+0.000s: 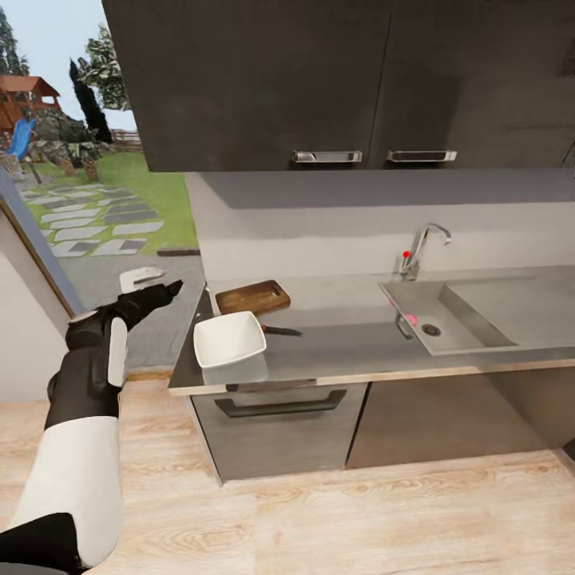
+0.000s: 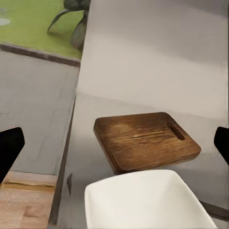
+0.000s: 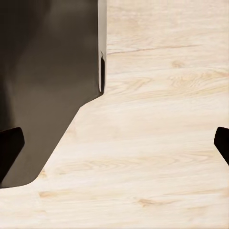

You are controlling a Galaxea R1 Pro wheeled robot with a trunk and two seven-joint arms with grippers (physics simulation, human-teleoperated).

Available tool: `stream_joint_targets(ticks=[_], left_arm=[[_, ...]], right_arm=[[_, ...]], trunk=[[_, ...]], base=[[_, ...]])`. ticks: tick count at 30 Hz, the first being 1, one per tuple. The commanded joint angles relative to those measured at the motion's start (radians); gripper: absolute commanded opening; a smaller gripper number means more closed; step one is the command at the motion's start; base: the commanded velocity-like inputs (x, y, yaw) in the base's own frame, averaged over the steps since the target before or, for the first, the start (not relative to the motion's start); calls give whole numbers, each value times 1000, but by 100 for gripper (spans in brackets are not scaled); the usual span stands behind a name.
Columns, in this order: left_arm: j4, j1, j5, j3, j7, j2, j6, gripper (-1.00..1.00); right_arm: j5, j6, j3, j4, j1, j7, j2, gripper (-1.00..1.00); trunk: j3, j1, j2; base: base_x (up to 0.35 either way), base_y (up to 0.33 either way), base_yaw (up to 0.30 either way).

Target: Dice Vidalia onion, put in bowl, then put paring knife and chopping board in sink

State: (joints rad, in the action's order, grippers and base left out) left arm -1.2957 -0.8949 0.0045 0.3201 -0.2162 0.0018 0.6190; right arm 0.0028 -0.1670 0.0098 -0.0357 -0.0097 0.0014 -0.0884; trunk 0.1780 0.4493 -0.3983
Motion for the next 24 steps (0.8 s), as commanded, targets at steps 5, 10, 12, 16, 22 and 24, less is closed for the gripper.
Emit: stream_joint_targets(ticks=[5, 10, 12, 16, 22, 24], left_arm=[[-201, 129, 0, 2, -57, 0, 5, 100], [-275, 214, -1, 18, -101, 0, 4, 100], [-283, 241, -2, 54, -114, 0, 2, 100], [-286, 295, -3, 159, -126, 0, -6, 100], [-204, 423, -4, 269, -135, -1, -126, 100], [-149, 450, -5, 298, -135, 0, -173, 100]], right_arm=[[0, -6, 1, -3, -1, 0, 0, 100], [0, -6, 1, -3, -1, 0, 0, 100], [0, -6, 1, -3, -1, 0, 0, 100], [0, -6, 1, -3, -1, 0, 0, 100], [0, -6, 1, -3, -1, 0, 0, 100], [0, -6, 1, -3, -1, 0, 0, 100]], trunk=[[-6, 1, -2], [-14, 1, -2], [-18, 1, -2], [-24, 1, -2], [-34, 1, -2], [-37, 1, -2]], base=[[0, 0, 0], [0, 0, 0], [0, 0, 0], [0, 0, 0], [0, 0, 0], [0, 0, 0]])
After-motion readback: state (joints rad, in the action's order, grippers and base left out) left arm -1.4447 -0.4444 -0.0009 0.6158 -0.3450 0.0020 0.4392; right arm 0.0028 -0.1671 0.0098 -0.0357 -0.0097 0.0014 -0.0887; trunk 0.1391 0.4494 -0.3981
